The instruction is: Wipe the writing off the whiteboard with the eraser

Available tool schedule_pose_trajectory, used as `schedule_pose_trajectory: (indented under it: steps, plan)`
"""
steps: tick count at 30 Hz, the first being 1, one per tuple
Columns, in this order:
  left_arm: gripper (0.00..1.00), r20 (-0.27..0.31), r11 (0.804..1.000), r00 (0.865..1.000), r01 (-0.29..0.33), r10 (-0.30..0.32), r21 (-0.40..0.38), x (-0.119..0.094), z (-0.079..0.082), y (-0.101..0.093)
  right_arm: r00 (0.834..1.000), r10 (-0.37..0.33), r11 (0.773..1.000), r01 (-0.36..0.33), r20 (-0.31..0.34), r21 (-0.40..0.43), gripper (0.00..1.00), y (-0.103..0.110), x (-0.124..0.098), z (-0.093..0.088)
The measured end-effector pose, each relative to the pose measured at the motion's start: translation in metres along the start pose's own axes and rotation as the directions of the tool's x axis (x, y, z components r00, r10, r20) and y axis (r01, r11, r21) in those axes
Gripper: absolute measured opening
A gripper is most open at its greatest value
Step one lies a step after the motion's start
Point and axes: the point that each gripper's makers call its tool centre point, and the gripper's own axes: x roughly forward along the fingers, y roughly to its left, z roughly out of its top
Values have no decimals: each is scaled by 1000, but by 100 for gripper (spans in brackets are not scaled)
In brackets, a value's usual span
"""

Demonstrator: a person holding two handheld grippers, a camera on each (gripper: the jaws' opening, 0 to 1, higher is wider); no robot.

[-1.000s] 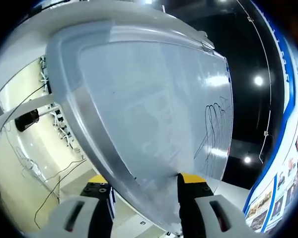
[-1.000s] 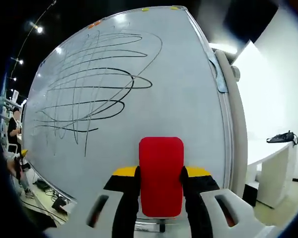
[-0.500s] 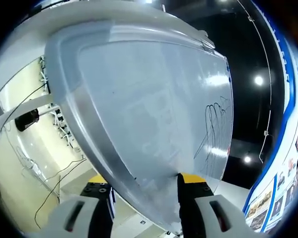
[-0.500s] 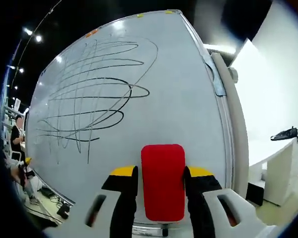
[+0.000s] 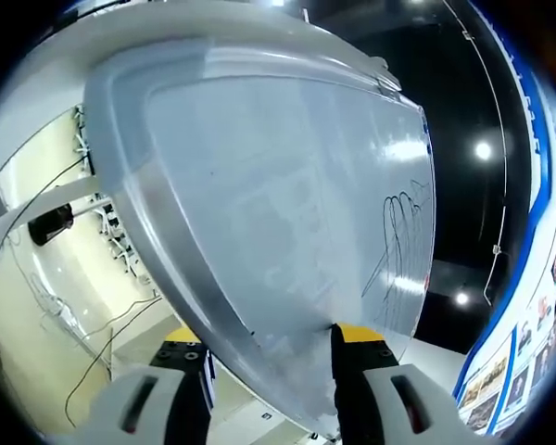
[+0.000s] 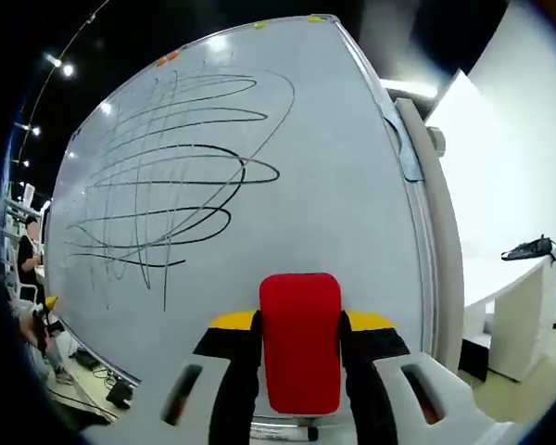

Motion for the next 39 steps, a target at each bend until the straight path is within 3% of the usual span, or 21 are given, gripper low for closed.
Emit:
schedule_pose_trajectory:
  steps: [11, 20, 39]
  plan:
    - [52, 3, 1000, 1000, -2, 2, -1, 2, 6, 10, 1000, -27, 1000, 27, -5, 11, 36, 5, 0, 0]
    - [51, 26, 1000, 1000, 4, -4, 3, 1, 3, 5, 996, -87, 996, 87, 25, 8, 36, 6, 2, 0]
    - [51, 16, 1000, 1000, 10, -10, 4, 2, 6, 9, 996, -78, 996, 79, 46, -39, 36, 28, 10, 1]
